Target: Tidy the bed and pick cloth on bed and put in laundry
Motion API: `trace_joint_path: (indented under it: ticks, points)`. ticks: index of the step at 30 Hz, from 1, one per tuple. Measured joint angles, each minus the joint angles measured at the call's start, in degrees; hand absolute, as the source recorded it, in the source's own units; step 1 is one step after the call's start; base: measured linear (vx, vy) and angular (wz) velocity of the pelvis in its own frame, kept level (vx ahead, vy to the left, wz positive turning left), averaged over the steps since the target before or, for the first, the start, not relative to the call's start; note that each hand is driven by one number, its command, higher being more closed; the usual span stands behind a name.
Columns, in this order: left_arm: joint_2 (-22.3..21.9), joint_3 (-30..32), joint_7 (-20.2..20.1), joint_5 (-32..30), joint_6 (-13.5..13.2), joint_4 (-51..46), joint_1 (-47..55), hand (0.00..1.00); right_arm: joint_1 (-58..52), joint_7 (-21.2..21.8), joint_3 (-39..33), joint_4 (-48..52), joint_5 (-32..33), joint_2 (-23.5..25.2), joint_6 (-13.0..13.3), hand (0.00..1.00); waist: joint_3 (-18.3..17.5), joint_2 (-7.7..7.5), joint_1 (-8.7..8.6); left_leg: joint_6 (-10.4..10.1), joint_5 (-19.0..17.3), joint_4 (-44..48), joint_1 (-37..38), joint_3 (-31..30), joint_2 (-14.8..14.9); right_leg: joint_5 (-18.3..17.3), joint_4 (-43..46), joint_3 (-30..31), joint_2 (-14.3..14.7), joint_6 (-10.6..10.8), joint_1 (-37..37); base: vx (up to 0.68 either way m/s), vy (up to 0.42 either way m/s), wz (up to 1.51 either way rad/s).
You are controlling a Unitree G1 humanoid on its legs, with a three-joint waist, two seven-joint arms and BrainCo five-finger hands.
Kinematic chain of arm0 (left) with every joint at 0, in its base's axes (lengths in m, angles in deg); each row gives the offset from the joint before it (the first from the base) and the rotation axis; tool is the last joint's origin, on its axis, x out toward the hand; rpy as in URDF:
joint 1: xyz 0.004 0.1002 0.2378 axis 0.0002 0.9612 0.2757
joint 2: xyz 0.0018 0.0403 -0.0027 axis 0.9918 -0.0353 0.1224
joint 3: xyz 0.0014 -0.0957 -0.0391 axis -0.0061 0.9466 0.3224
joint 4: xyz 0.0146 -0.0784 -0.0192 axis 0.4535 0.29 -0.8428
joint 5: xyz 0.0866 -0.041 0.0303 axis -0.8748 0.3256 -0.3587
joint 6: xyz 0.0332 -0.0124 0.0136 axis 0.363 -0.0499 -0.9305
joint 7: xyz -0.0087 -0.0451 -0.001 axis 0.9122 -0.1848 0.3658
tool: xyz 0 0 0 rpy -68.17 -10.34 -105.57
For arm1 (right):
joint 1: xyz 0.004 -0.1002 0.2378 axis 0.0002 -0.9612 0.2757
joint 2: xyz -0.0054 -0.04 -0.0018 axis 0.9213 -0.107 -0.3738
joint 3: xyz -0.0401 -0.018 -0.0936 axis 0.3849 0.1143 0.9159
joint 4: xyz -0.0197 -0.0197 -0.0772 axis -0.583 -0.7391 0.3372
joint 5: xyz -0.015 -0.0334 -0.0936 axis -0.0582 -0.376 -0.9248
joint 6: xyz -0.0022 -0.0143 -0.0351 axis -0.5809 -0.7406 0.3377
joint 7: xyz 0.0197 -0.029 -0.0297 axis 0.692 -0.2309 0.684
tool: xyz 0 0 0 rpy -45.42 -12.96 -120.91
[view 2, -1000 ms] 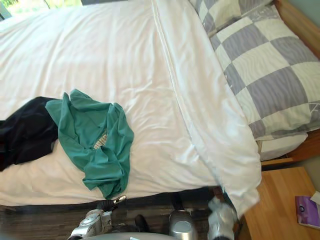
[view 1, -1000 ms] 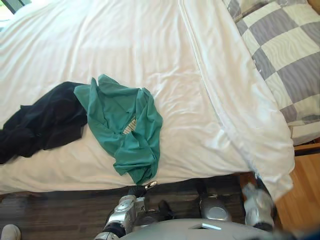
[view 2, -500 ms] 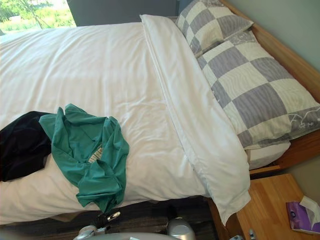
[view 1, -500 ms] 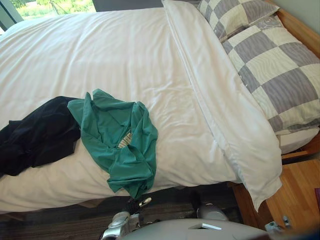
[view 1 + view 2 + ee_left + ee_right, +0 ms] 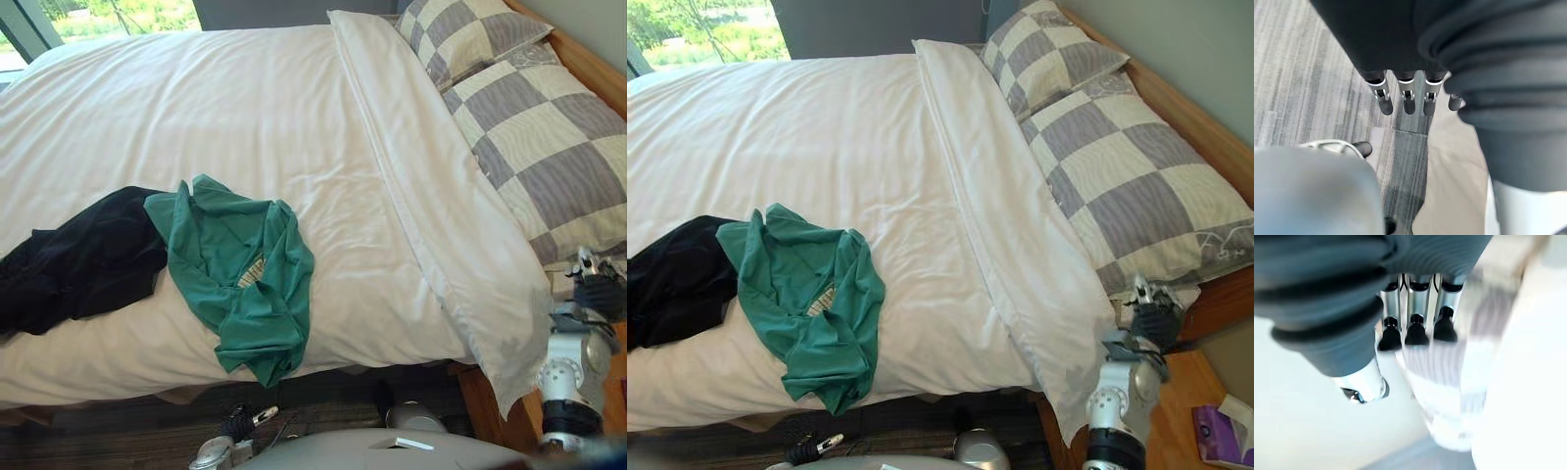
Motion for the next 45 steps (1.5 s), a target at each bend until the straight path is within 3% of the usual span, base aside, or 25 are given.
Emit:
trace_joint_path:
  ticks: [5,9,13,16,22,25,28,30,32,34,35,36,38,41,43,45]
  points:
    - [-0.42,-2.25,0.00,5.53,-2.16,-0.14,-5.44,0.00,12.53,-2.78,1.70,0.08,6.16,-3.36,-0.04,1.00,8.65,3.17,0.31,1.84,-2.90,9.17,-8.74,-0.19,0.07,0.35,2.74,0.65,-1.35,0.56,-6.35,-0.12,-0.018,0.06]
    - [-3.27,-4.80,-0.11,12.39,-4.93,-0.34,-9.95,0.00,18.59,-4.60,4.65,0.16,7.60,-3.53,-0.18,1.00,14.41,7.40,1.30,2.53,-3.58,12.98,-15.78,1.41,0.24,1.53,4.36,1.84,-1.81,1.06,-13.26,-0.06,0.013,-0.05]
    - [-5.33,-6.39,-0.10,16.56,-6.57,-1.73,-14.46,0.00,22.00,-4.61,5.03,-0.28,9.02,-2.56,0.24,1.00,17.31,8.25,2.42,2.64,-4.58,18.34,-22.00,3.26,2.22,0.98,9.50,2.15,-0.87,0.70,-20.29,0.01,-0.022,-0.06]
    - [-7.19,-7.95,-0.06,17.83,-7.89,-2.16,-17.87,0.00,25.05,-1.49,5.07,-2.28,9.61,-1.57,2.84,1.00,18.74,8.23,2.24,2.67,-5.98,22.52,-25.47,4.34,3.86,-0.73,14.80,1.42,0.05,-0.02,-24.96,-0.04,-0.039,-0.07]
    - [-8.89,-8.43,-0.10,17.54,-9.57,-1.72,-18.88,0.00,24.84,1.41,5.06,-5.75,13.81,0.12,4.88,1.00,18.80,7.74,1.99,2.48,-7.16,23.91,-25.14,4.63,5.22,-2.75,16.71,0.27,0.60,-0.75,-24.92,-0.04,-0.049,0.03]
    - [-8.93,-7.12,-0.74,16.52,-10.13,-0.49,-18.68,0.00,20.01,4.25,2.41,-6.90,13.83,2.97,5.48,1.00,18.43,6.11,2.00,2.21,-7.06,23.08,-22.59,5.57,6.04,-2.48,15.23,-0.41,0.90,-0.63,-22.12,0.06,-0.034,-0.02]
    - [-8.92,-5.28,-1.16,14.28,-9.96,0.35,-18.01,0.00,12.50,5.96,-0.78,-9.20,13.97,7.36,5.40,1.00,16.55,2.67,1.88,1.69,-7.00,21.00,-18.90,6.58,6.28,-2.34,13.60,-0.37,1.36,-0.65,-18.62,0.13,-0.006,-0.15]
    - [-9.02,-4.34,-0.89,12.70,-9.52,0.25,-17.55,0.00,5.70,4.39,-5.05,-16.63,15.62,9.86,2.88,1.00,14.80,-0.37,2.00,1.08,-7.07,19.29,-16.51,7.52,6.60,-2.31,11.64,-0.37,1.79,-0.73,-16.32,0.15,-0.004,-0.12]
    - [-9.34,-4.35,-0.69,12.25,-8.74,0.05,-17.44,0.00,0.54,2.21,-7.54,-23.14,17.01,10.27,0.62,1.00,14.18,-0.99,2.10,0.58,-6.96,17.96,-15.05,7.88,6.58,-2.23,10.37,-0.38,1.95,-0.81,-14.86,0.17,0.006,-0.10]
    - [-10.87,-3.09,0.51,12.17,-7.28,-0.16,-16.72,0.00,-7.87,0.60,-9.82,-28.30,17.27,12.79,-2.01,1.00,12.55,-0.26,1.74,-0.56,-6.28,14.83,-12.19,10.65,6.08,-2.23,9.55,-0.57,1.94,-0.80,-13.61,0.20,0.025,-0.23]
    - [-11.16,-2.46,0.64,12.14,-7.14,-0.19,-16.37,0.00,-9.67,0.59,-9.87,-28.61,17.22,13.23,-2.54,0.00,12.15,0.05,1.36,-0.91,-6.06,14.07,-11.27,11.12,5.97,-2.23,9.32,-0.82,1.94,-0.80,-13.02,0.16,0.025,-0.26]
    - [-11.31,-1.46,1.09,12.08,-6.84,-0.16,-15.63,0.00,-12.67,0.61,-9.88,-28.90,17.09,13.95,-2.98,0.00,10.96,0.72,0.38,-1.61,-5.55,12.49,-9.46,12.22,5.80,-2.23,9.26,-1.87,1.94,-0.80,-11.95,0.14,0.017,-0.17]
    - [-11.48,-0.98,1.26,12.07,-6.17,-0.16,-14.62,0.00,-15.96,0.72,-9.67,-29.59,15.20,14.06,-3.46,0.00,8.25,1.55,0.08,-2.23,-4.47,9.84,-7.12,12.50,5.20,-2.27,8.97,-2.79,1.97,-0.77,-10.47,0.12,0.005,-0.03]
    - [-11.39,-0.99,1.21,11.85,-4.74,0.01,-12.30,0.00,-17.51,1.40,-7.33,-30.62,5.44,14.01,-4.00,0.00,4.52,1.71,0.43,-2.47,-2.76,5.95,-4.07,12.03,4.19,-2.28,7.38,-3.65,1.92,-0.76,-7.87,0.08,-0.005,0.14]
    - [-11.14,-1.01,1.06,10.85,-3.88,0.02,-10.15,0.00,-17.46,6.23,-2.84,-32.19,-8.69,13.94,-4.16,0.00,2.23,1.43,0.74,-2.32,-2.02,4.20,-3.13,10.32,3.75,-2.30,5.03,-4.87,1.46,-0.80,-5.68,0.01,-0.027,0.32]
    - [-10.70,-1.03,1.10,9.75,-2.39,-0.08,-9.30,0.00,-17.10,9.89,1.52,-33.90,-16.51,14.03,-4.52,0.00,1.19,0.97,0.96,-2.26,-1.31,3.27,-2.65,8.69,3.53,-2.30,3.53,-5.87,1.14,-0.85,-3.96,-0.01,-0.041,0.43]
